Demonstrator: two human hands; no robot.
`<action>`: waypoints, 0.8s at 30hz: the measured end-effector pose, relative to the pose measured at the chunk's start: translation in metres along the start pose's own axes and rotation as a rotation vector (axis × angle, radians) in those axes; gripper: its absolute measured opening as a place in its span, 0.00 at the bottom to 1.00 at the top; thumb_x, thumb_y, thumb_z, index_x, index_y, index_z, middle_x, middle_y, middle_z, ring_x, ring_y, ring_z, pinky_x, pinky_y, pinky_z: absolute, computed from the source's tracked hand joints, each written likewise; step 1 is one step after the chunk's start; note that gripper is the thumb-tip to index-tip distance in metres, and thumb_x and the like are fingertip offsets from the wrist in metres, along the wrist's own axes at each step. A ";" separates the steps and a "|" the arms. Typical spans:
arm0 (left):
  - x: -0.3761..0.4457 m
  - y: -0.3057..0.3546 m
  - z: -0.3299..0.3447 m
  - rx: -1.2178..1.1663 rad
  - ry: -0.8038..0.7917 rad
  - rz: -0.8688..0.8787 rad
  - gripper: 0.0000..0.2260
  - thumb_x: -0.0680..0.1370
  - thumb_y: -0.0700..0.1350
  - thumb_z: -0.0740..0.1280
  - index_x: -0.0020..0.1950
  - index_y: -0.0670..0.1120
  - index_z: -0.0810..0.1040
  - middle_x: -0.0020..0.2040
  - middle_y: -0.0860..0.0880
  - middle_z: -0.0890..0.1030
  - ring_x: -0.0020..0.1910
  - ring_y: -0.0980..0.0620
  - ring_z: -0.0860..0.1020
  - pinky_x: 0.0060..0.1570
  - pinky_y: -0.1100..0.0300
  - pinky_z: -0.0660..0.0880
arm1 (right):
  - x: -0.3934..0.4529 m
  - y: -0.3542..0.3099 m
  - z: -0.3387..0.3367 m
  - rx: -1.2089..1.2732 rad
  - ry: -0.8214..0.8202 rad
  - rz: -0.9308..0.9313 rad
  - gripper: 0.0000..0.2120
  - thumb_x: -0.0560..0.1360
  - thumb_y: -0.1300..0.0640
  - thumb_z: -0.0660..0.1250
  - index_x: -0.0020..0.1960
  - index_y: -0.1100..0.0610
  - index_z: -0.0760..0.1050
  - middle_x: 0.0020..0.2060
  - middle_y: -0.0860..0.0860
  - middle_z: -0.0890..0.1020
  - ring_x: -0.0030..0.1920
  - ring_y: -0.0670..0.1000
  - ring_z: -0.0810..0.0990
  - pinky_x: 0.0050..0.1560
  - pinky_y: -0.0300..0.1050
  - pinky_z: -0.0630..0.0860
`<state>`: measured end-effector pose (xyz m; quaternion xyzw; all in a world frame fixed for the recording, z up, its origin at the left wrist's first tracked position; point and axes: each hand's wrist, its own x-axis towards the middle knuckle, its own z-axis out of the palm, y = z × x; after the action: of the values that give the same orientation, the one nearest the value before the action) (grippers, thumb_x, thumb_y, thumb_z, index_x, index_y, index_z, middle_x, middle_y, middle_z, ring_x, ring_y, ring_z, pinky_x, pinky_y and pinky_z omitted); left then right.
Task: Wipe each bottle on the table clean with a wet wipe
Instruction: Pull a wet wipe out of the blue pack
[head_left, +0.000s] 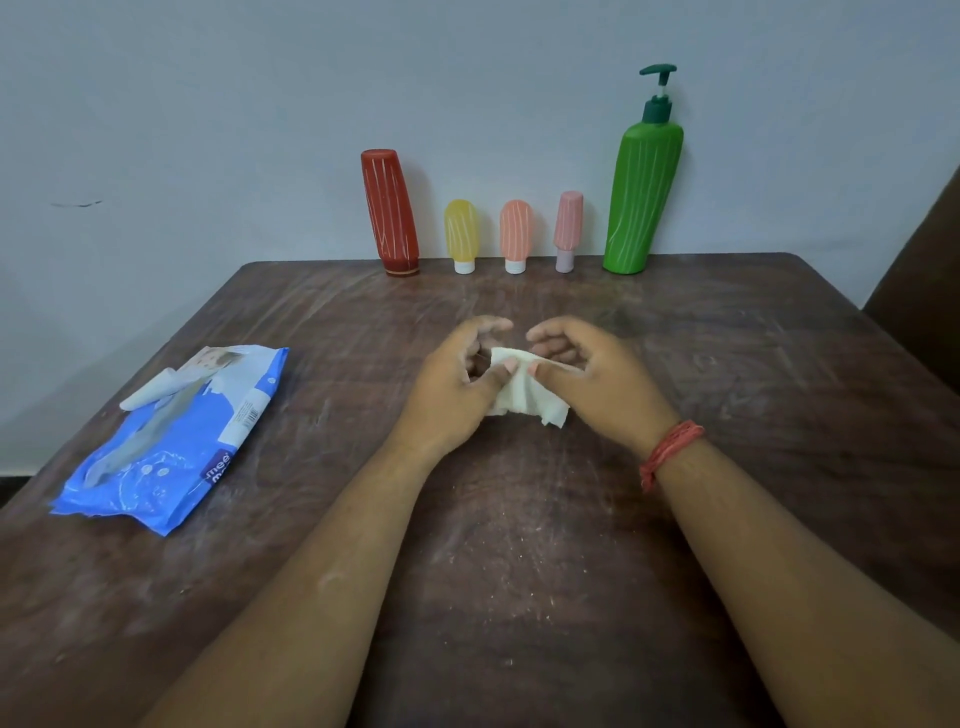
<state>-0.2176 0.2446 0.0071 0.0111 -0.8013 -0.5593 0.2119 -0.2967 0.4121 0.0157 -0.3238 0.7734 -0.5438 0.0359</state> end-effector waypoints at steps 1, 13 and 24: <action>0.000 0.000 -0.002 0.022 -0.009 0.010 0.17 0.81 0.40 0.69 0.67 0.56 0.75 0.51 0.53 0.82 0.49 0.54 0.82 0.43 0.64 0.80 | 0.000 0.000 0.001 0.041 -0.008 0.016 0.10 0.76 0.60 0.69 0.54 0.47 0.78 0.44 0.45 0.81 0.43 0.42 0.79 0.47 0.41 0.77; 0.079 -0.029 -0.067 0.107 0.320 -0.354 0.17 0.82 0.47 0.67 0.70 0.51 0.72 0.61 0.55 0.78 0.53 0.58 0.78 0.46 0.64 0.72 | 0.039 -0.006 0.050 0.844 0.277 0.220 0.20 0.76 0.78 0.58 0.61 0.61 0.77 0.55 0.53 0.83 0.60 0.56 0.81 0.61 0.53 0.78; 0.187 -0.078 -0.102 0.228 0.379 -0.414 0.43 0.77 0.46 0.75 0.81 0.43 0.50 0.79 0.41 0.64 0.76 0.42 0.66 0.71 0.50 0.66 | 0.061 0.014 0.053 1.000 0.224 0.098 0.23 0.79 0.75 0.57 0.70 0.58 0.72 0.61 0.46 0.82 0.64 0.48 0.79 0.64 0.46 0.75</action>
<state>-0.3696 0.0769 0.0266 0.3022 -0.7857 -0.4852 0.2365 -0.3297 0.3389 -0.0001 -0.1702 0.4323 -0.8761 0.1289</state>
